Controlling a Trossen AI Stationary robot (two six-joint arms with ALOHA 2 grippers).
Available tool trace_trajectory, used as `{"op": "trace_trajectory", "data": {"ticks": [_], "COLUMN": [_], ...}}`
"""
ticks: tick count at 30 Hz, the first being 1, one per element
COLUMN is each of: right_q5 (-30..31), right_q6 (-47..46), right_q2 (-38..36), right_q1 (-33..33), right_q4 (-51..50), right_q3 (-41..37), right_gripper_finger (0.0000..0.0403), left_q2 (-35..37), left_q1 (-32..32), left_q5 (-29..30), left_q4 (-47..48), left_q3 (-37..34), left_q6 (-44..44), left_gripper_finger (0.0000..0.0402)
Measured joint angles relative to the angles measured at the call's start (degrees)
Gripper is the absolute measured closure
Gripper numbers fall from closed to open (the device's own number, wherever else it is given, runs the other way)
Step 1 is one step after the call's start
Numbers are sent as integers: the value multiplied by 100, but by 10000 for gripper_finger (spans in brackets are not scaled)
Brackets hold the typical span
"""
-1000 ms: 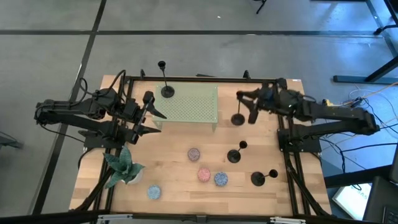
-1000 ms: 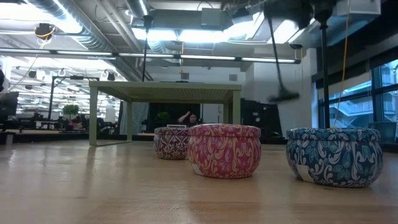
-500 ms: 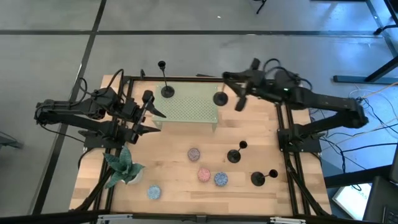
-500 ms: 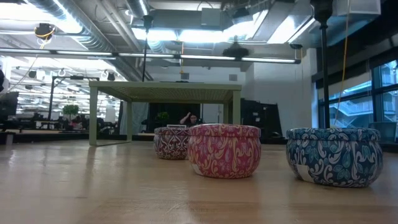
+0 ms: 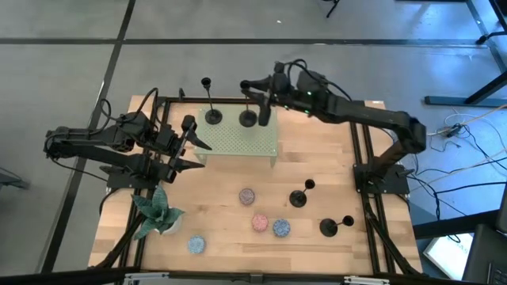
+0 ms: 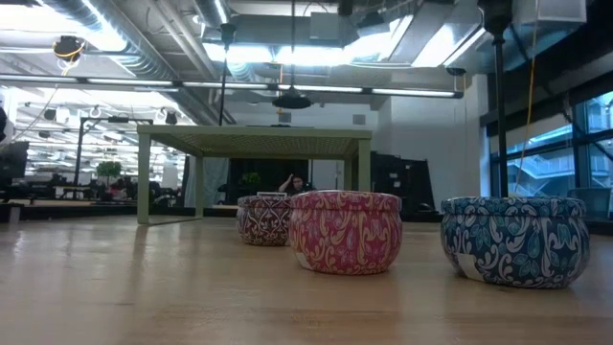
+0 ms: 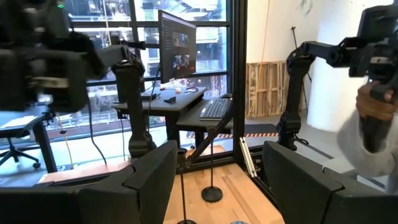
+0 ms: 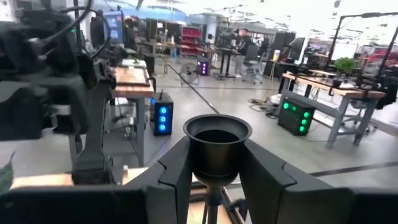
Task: Pick & Place candle stick holders
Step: Align the black candle holder with the black candle holder on the shelf
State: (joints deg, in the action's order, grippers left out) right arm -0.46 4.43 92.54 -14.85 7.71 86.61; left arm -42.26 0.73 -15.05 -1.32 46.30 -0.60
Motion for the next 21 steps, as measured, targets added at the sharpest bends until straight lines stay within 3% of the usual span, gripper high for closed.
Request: {"op": "trace_trajectory", "data": {"ticks": [13,21], "right_q5": [-854,-1054], "right_q6": [-553,-701], "right_q2": [941,1058], "right_q1": [-586,-713], "right_q4": [1158,1055], "right_q3": [0,0], "right_gripper_finger": [290,290], "left_q2": [0,0], "left_q1": [-2,-2], "left_q5": [0,-2], "left_q4": [-4,24], "left_q3": [0,0], "left_q6": [-15,-17], "left_gripper_finger": [167,167]}}
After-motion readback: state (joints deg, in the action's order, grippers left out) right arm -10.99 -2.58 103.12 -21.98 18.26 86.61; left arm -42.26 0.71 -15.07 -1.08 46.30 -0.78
